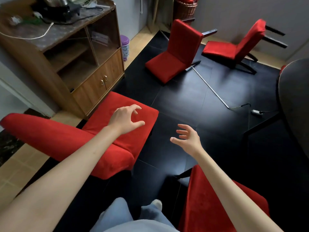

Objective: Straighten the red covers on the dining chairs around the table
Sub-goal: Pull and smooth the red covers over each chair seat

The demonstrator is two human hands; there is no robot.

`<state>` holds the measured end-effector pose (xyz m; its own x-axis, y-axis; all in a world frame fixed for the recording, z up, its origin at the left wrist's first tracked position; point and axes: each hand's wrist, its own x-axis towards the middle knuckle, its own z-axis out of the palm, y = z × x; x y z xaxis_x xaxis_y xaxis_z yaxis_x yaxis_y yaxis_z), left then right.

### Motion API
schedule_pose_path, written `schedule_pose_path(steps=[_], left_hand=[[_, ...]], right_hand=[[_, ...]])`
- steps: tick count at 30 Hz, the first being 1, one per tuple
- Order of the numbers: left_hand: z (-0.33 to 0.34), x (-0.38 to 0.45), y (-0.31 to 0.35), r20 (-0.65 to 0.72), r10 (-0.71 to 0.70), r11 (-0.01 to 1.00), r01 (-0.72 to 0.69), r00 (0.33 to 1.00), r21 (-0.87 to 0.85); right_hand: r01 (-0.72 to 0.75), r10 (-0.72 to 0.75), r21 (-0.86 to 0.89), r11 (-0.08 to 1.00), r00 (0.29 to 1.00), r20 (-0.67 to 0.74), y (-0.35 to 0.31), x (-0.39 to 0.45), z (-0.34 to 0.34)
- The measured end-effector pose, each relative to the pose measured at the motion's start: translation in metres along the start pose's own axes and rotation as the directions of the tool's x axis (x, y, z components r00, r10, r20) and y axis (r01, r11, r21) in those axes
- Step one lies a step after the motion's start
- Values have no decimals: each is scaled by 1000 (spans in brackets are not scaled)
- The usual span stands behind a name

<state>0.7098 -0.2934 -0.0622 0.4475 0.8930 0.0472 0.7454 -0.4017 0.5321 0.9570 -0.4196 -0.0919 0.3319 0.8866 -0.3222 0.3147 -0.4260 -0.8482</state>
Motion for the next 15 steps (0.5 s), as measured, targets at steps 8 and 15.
schedule_pose_path(steps=[8,15], left_hand=[[31,84,46,-18,-83,995,82,996,-58],[44,198,47,-20,-134,983,131,991,-128]], right_hand=[[-32,33,4,999,998,-60,-3,90,-69],[-14,13,-13,1000,997,-77,-40,204,-105]])
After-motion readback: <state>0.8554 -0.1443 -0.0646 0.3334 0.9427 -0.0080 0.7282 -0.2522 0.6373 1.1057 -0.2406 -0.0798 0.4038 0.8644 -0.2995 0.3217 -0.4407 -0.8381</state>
